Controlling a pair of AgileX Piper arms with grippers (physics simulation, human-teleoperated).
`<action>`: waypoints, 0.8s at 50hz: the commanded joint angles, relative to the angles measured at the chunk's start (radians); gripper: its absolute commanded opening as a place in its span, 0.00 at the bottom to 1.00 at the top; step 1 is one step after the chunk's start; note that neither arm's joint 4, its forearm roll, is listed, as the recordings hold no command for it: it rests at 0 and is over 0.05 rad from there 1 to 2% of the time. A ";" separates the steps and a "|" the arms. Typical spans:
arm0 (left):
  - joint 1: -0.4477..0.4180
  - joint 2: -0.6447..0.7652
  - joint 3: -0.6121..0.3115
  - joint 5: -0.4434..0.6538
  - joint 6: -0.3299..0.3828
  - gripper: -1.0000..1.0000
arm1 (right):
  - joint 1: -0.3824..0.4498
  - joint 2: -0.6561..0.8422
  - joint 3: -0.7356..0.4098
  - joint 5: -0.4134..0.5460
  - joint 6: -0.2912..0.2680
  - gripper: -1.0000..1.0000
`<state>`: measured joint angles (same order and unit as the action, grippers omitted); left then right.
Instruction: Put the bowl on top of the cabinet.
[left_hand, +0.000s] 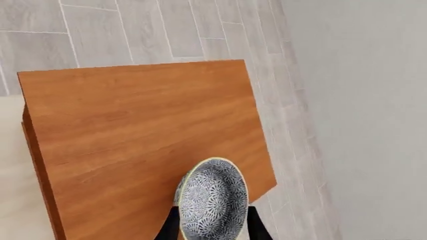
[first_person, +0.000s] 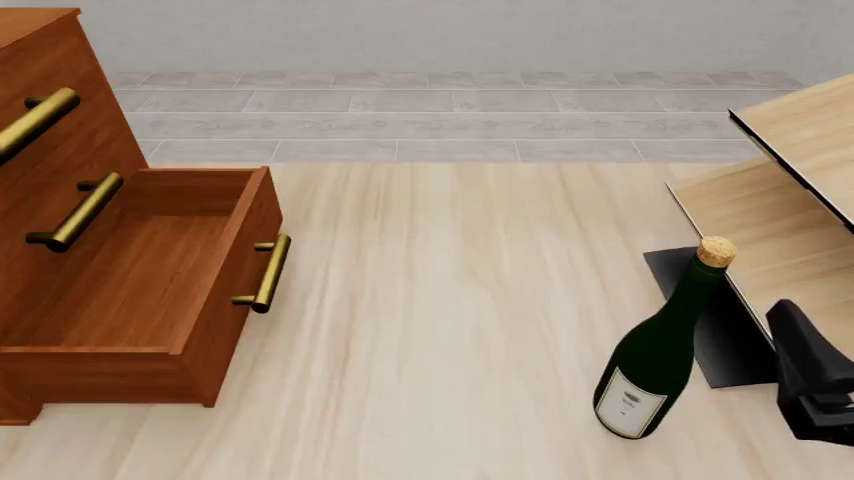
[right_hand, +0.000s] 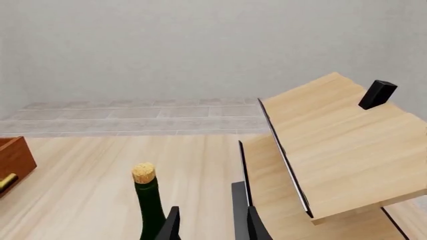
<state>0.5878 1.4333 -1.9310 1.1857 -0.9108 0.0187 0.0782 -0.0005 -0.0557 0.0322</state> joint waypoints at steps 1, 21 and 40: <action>0.048 0.011 0.058 -0.113 0.200 1.00 | -0.001 -0.005 0.000 0.003 -0.001 1.00; 0.063 -0.136 0.277 -0.416 0.360 1.00 | -0.005 -0.003 0.000 -0.001 -0.001 1.00; -0.069 -0.436 0.652 -0.732 0.533 1.00 | -0.002 0.000 0.000 -0.003 -0.005 1.00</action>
<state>0.5669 1.1226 -1.4351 0.5810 -0.4542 0.0151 0.0774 -0.0004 -0.0577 0.0291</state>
